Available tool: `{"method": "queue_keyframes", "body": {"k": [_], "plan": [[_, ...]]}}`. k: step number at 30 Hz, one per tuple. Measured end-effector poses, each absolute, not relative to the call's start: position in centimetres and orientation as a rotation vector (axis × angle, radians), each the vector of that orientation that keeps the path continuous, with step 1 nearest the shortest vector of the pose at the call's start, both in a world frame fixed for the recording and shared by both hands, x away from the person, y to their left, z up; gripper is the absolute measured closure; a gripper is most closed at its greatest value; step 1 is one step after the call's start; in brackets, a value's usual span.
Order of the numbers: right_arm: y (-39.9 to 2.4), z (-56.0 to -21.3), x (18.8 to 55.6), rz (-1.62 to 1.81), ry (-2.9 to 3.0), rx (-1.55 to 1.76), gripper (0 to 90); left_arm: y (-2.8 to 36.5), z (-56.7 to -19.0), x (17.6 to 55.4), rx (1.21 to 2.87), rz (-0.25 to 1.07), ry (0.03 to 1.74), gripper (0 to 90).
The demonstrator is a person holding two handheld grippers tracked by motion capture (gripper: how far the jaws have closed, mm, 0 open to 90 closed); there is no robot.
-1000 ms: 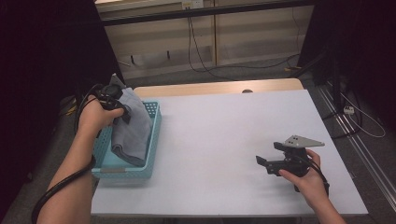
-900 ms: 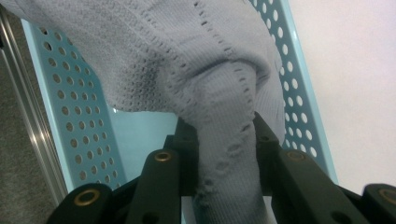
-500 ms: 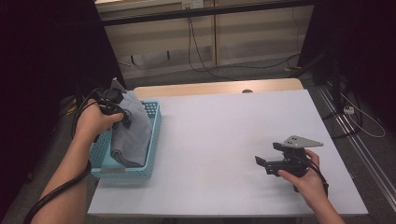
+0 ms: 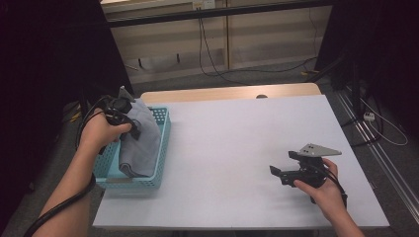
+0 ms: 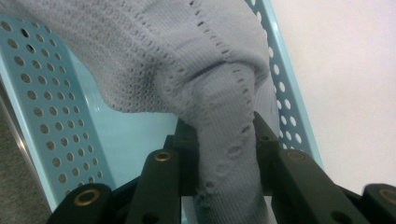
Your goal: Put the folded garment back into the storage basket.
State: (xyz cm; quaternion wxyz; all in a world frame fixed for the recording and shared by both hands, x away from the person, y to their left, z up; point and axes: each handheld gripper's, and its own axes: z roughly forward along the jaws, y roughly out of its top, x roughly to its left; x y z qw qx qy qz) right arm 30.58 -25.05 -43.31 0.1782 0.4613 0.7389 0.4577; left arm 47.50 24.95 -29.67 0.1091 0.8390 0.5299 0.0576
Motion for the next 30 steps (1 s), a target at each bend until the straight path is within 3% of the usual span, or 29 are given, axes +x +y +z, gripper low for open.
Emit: {"method": "queue_keyframes", "body": {"k": [21, 30], "plan": [[-25.0, -43.3, 30.6, 1.295, 2.096, 1.299, 9.0, 24.8, -31.2, 47.2, 2.466, 0.128, 1.544, 70.3], [-25.0, -43.3, 30.6, 1.295, 2.097, 1.299, 9.0, 25.8, -32.0, 47.3, 2.376, 0.123, 1.603, 55.3]]}}
